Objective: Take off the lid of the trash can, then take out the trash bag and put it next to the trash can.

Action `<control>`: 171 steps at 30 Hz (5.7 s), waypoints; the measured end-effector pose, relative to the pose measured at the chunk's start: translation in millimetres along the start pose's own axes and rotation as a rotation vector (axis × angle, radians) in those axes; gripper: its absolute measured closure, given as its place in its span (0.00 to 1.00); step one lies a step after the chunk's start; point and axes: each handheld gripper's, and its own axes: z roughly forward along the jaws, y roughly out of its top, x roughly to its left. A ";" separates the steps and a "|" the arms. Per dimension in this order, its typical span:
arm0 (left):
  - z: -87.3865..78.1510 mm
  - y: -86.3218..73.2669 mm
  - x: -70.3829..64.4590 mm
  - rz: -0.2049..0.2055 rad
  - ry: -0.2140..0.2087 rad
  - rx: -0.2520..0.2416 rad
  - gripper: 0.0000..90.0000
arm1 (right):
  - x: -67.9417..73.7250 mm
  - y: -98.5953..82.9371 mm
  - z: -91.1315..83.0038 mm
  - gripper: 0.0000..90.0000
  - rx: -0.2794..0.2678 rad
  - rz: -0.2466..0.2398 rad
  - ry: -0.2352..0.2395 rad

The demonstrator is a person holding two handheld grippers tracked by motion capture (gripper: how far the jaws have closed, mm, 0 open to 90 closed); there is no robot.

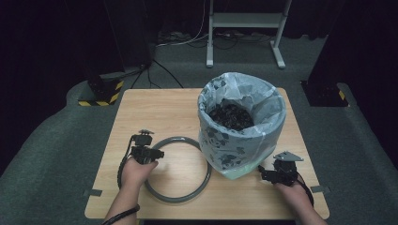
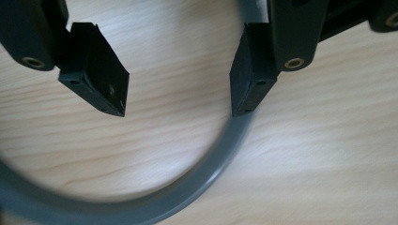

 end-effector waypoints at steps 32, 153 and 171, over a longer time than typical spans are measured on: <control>14.7 -20.3 -37.1 0.239 -0.232 -0.374 0.18 | -31.2 12.6 -65.6 0.17 -0.218 -0.026 -0.143; -96.2 37.0 -131.5 0.229 -0.282 -1.035 1.00 | 18.6 151.9 -133.5 0.80 -0.604 0.122 -0.147; -102.0 39.5 -130.0 0.166 -0.305 -1.060 1.00 | 20.9 150.1 -142.5 1.00 -0.704 0.078 -0.225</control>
